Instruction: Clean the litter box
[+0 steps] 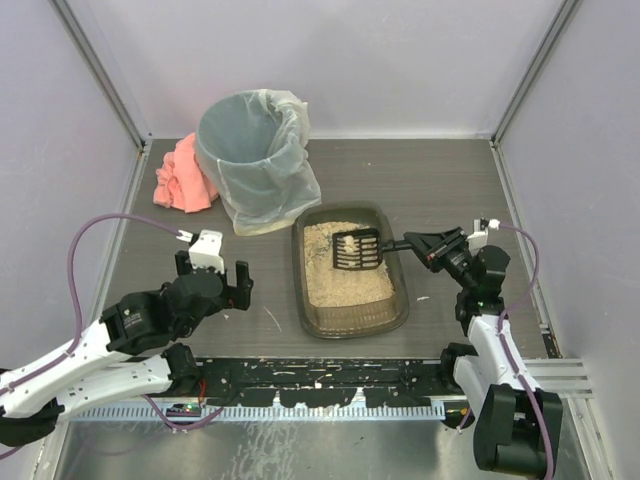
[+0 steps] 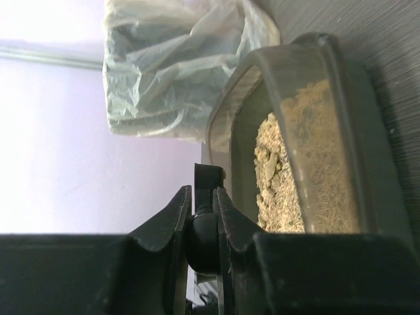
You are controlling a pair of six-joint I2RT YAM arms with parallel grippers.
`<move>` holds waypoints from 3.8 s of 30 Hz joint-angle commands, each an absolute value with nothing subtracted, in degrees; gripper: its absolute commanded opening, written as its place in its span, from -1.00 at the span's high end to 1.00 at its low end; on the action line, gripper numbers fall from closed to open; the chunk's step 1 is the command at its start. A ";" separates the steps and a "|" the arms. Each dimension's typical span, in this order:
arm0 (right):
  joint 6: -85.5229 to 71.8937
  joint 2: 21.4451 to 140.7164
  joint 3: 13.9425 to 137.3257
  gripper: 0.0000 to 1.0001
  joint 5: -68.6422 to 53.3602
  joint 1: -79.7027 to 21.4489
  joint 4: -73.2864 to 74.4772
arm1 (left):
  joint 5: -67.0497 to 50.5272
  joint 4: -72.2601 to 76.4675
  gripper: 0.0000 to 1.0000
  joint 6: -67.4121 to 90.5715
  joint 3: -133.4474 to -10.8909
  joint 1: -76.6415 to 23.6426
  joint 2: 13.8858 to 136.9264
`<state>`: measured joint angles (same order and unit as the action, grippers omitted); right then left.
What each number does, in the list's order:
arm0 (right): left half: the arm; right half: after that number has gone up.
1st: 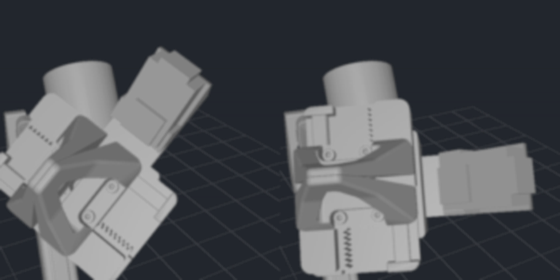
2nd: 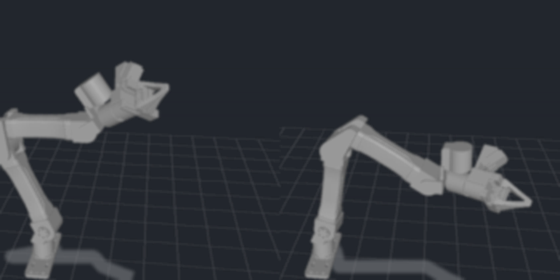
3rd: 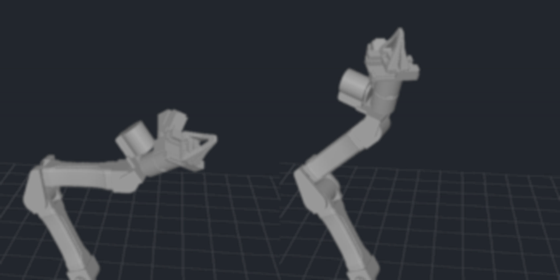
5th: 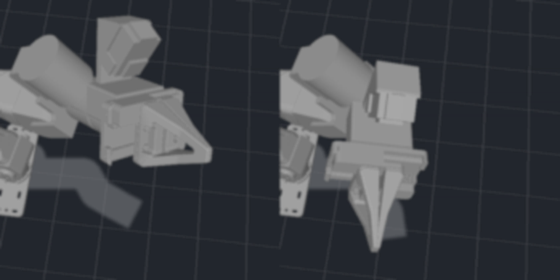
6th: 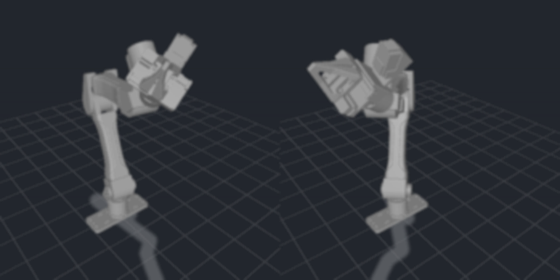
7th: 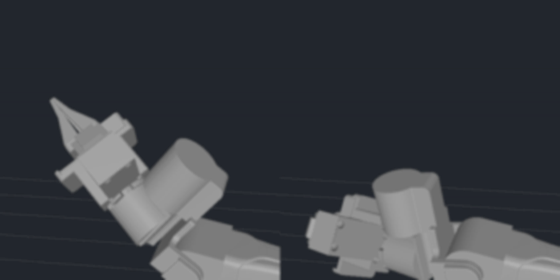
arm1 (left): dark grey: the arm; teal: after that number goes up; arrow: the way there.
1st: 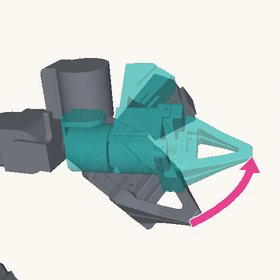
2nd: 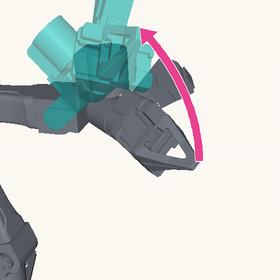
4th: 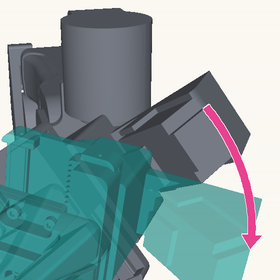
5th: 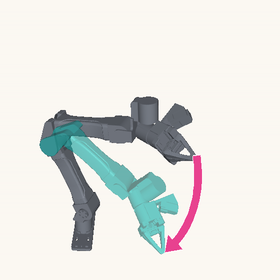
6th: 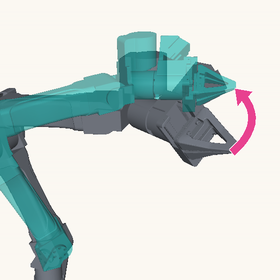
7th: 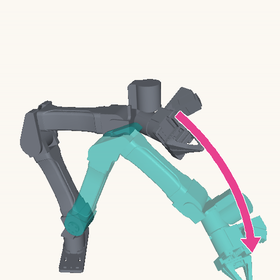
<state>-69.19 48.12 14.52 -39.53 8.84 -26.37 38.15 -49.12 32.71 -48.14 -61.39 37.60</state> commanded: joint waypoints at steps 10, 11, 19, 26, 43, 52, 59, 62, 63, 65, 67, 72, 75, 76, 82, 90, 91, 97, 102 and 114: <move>-68.74 49.37 22.10 0.99 -33.84 4.08 -24.69 | 41.16 -48.67 -0.95 35.57 -45.80 -61.26 34.32; -68.73 49.80 23.40 0.99 -33.75 3.94 -24.17 | 41.70 -48.64 -0.96 35.86 -45.37 -61.30 34.06; -68.96 57.00 36.76 0.99 -26.92 -1.92 -17.97 | 45.23 -49.86 -0.96 37.96 -43.49 -61.28 32.20; -69.62 67.69 52.13 0.99 -19.47 -8.95 -16.74 | 45.41 -50.15 -0.96 38.49 -43.31 -61.28 31.43; -53.80 102.67 105.05 0.99 -14.08 -17.14 -6.72 | 49.12 -51.95 -0.96 37.88 -44.23 -61.27 28.97; -39.41 113.43 119.84 0.99 -11.63 -22.72 -6.21 | 48.69 -52.00 -0.96 37.97 -43.86 -61.29 27.51; -24.05 114.96 123.17 0.99 -10.37 -26.50 -5.67 | 48.57 -51.76 -0.96 37.97 -43.59 -61.34 26.98; -17.04 114.55 123.42 0.99 -10.07 -28.29 -5.27 | 48.30 -51.64 -0.96 37.84 -43.72 -61.26 27.51; -14.93 114.34 123.28 0.99 -9.87 -28.98 -5.32 | 48.29 -51.62 -0.96 37.79 -43.74 -61.30 27.77; -10.63 113.85 123.14 0.99 -9.63 -30.47 -5.48 | 48.27 -51.66 -0.96 37.71 -43.85 -61.26 28.23; -5.83 113.30 123.06 0.99 -8.56 -32.23 -5.53 | 48.18 -51.63 -0.96 37.66 -44.00 -61.28 28.69; 3.69 111.50 123.00 0.98 -3.85 -37.31 -5.98 | 47.82 -51.64 -0.96 37.53 -44.11 -61.26 28.99; 10.47 110.05 122.81 0.99 -0.92 -40.78 -6.06 | 47.72 -51.62 -0.96 37.53 -43.99 -61.26 28.88; 12.36 109.71 122.87 0.99 0.06 -41.87 -6.06 | 47.70 -51.64 -0.96 37.57 -44.03 -61.28 28.83; 13.22 105.91 120.70 0.99 3.87 -43.75 -7.53 | 47.46 -51.62 -0.96 37.53 -44.03 -61.27 28.85; 6.13 97.02 117.16 0.99 6.43 -43.76 -9.41 | 47.37 -51.46 -0.96 37.31 -44.21 -61.27 29.61; 5.51 95.51 116.19 0.99 6.89 -43.75 -9.06 | 47.37 -51.50 -0.96 37.29 -44.21 -61.28 29.71; 2.65 83.50 104.40 0.98 9.49 -42.32 -7.68 | 47.31 -51.11 -0.96 37.27 -44.30 -61.28 30.00; -2.18 71.82 90.59 0.90 10.64 -39.84 -5.00 | 46.60 -50.58 -0.96 37.27 -44.55 -61.30 31.28; -17.08 55.06 69.64 0.99 23.56 -39.48 12.39 | 41.23 -39.67 -0.96 32.61 -46.12 -61.26 41.31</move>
